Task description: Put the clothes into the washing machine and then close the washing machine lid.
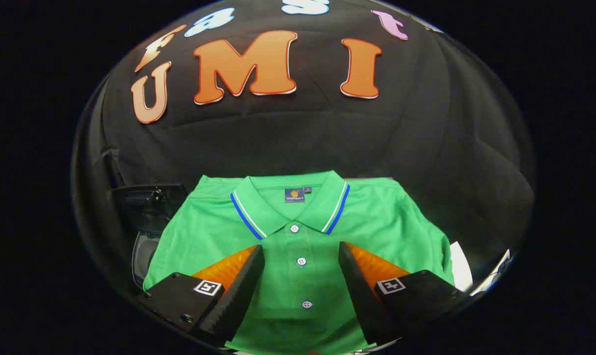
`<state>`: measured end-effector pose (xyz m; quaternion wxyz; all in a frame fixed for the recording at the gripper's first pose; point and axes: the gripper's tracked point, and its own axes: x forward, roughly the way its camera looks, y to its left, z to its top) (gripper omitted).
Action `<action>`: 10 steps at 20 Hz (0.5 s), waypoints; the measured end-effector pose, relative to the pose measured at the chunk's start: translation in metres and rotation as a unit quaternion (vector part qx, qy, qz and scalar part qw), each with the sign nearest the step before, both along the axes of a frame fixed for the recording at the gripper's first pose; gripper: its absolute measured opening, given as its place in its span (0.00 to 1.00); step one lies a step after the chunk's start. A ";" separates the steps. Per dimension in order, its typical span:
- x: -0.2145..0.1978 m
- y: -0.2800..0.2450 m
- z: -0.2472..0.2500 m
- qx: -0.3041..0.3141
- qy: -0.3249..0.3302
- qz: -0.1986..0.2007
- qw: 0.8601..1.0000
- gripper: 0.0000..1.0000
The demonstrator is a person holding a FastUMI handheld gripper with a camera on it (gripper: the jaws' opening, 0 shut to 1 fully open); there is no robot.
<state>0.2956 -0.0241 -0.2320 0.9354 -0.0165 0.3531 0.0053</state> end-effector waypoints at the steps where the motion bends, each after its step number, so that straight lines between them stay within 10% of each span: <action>1: 0.004 0.000 0.002 0.014 0.001 -0.011 1.000 0.98; 10: 0.004 0.001 -0.003 0.031 0.127 -0.010 0.991 0.99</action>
